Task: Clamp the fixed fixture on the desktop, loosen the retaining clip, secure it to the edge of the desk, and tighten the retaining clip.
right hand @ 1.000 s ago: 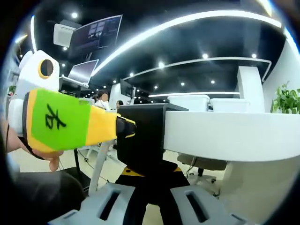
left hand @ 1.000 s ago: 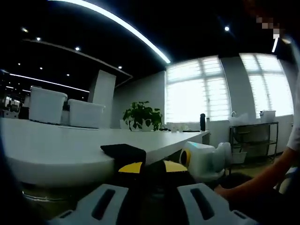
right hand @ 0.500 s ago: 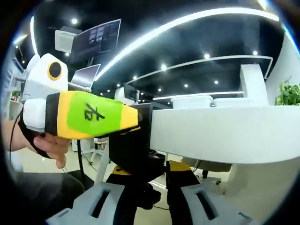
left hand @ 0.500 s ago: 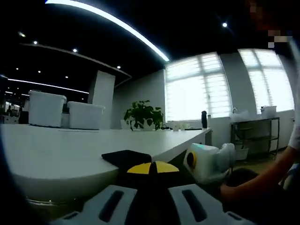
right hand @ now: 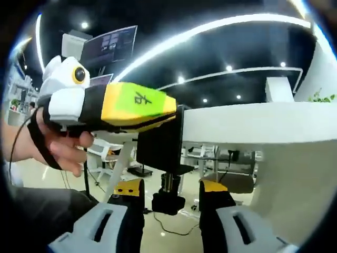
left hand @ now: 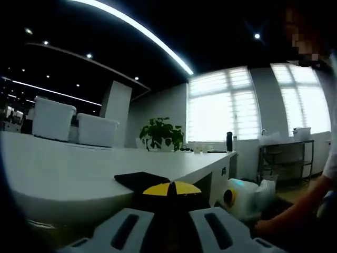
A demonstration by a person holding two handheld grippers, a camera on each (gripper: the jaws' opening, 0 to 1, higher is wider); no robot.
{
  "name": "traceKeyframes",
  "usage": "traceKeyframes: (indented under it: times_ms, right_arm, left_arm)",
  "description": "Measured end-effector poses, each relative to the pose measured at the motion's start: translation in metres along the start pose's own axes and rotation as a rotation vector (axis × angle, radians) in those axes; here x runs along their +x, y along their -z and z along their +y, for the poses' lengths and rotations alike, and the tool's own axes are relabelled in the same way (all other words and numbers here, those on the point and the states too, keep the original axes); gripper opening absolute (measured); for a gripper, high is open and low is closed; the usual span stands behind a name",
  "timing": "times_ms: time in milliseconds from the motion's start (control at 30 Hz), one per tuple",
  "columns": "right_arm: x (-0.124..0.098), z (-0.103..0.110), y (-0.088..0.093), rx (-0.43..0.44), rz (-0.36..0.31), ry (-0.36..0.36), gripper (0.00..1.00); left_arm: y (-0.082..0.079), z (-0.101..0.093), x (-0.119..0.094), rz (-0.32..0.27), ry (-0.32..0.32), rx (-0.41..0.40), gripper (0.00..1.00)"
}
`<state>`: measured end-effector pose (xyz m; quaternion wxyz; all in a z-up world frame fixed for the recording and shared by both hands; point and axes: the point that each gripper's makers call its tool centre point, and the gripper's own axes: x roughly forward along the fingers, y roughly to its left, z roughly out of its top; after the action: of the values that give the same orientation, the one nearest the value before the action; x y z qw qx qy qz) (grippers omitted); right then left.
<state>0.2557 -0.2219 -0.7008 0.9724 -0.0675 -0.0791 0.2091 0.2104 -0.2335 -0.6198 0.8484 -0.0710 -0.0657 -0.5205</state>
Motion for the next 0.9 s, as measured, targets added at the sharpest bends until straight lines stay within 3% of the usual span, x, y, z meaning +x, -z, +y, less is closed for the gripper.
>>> traceKeyframes:
  times_ms: [167, 267, 433, 633, 733, 900]
  right_arm:
    - [0.008, 0.012, 0.009, -0.016, 0.015, -0.005, 0.31]
    - [0.013, 0.004, 0.008, 0.008, -0.003, 0.055, 0.26]
    - [0.017, 0.001, 0.006, 0.032, -0.011, 0.036, 0.25]
    - [0.015, 0.003, 0.005, 0.072, -0.014, -0.079, 0.25]
    - [0.013, 0.01, 0.004, 0.122, -0.016, -0.196, 0.25]
    - [0.013, 0.014, 0.004, 0.045, 0.008, -0.364, 0.25]
  left_arm:
    - [0.0, 0.001, 0.0, -0.005, -0.001, 0.016, 0.03]
    - [0.0, 0.001, -0.001, -0.009, 0.001, 0.013, 0.03]
    - [0.0, 0.001, -0.001, -0.011, 0.007, 0.014, 0.03]
    - [0.002, -0.001, 0.001, 0.003, 0.016, 0.027, 0.03]
    - [0.003, -0.001, 0.002, 0.008, 0.017, 0.03, 0.03]
    - [0.004, 0.0, 0.002, 0.01, 0.026, 0.003, 0.03]
